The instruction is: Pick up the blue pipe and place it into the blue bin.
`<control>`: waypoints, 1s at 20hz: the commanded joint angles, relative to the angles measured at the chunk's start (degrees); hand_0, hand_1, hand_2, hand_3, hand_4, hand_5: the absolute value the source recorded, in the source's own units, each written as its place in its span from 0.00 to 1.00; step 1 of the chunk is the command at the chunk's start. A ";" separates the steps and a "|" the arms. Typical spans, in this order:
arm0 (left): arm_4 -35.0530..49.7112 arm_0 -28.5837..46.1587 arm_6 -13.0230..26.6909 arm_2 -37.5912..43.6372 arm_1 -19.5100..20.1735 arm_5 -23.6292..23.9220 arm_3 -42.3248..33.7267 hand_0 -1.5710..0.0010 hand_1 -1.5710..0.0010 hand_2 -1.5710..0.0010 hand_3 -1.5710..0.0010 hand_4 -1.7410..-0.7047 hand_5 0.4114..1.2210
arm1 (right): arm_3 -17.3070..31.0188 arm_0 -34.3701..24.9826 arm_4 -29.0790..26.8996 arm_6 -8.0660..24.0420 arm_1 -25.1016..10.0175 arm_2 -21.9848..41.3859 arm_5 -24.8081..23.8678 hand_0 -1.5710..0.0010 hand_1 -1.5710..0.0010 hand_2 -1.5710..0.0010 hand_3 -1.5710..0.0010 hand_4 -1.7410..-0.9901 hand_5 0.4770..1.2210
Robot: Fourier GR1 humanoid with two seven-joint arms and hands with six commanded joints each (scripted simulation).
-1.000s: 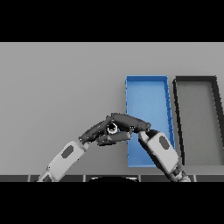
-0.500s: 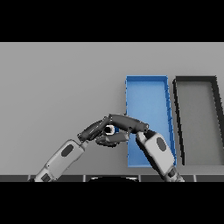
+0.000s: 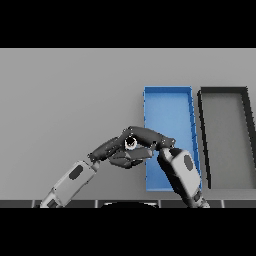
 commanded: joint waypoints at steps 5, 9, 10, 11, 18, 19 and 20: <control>-0.50 1.34 1.23 -1.32 -0.36 -0.12 -0.37 1.00 1.00 1.00 1.00 0.80 0.12 | -0.69 -8.44 -14.53 8.20 -5.37 -2.41 -10.59 0.00 0.00 0.00 0.00 0.11 1.00; -0.29 1.92 1.82 -1.70 -0.32 -0.17 -1.38 1.00 1.00 1.00 1.00 0.80 0.11 | 0.63 -19.89 -26.42 6.93 -11.63 -7.75 -20.23 0.00 0.00 0.00 0.00 0.04 0.89; -0.15 1.72 2.01 -1.40 -0.02 -0.15 -1.72 1.00 1.00 1.00 1.00 0.80 0.11 | 1.93 -22.92 -26.55 5.66 -13.18 -9.55 -20.31 0.00 0.00 0.00 0.00 0.04 0.88; -0.55 1.74 1.14 -1.51 0.14 -0.20 -1.29 1.00 1.00 1.00 1.00 0.80 0.11 | 3.53 -25.08 -26.58 4.69 -14.62 -11.26 -20.71 0.00 0.00 0.00 0.00 0.03 0.87; 1.07 2.28 0.53 -0.78 1.20 -1.53 -1.64 1.00 1.00 1.00 1.00 0.80 0.10 | 19.51 -32.21 -17.43 2.19 -21.69 -18.46 -25.51 0.00 0.00 0.00 0.00 0.01 0.88; 1.13 2.28 0.08 -0.65 1.11 -1.49 -1.54 1.00 1.00 1.00 1.00 0.80 0.09 | 21.14 -30.97 -16.32 2.64 -22.60 -19.12 -25.30 0.00 0.00 0.00 0.00 0.00 0.88; 1.08 2.59 -0.06 -0.57 1.19 -1.25 -1.76 1.00 1.00 1.00 1.00 0.80 0.09 | 22.84 -28.97 -15.33 2.88 -23.07 -20.01 -25.83 0.00 0.00 0.00 0.00 0.00 0.88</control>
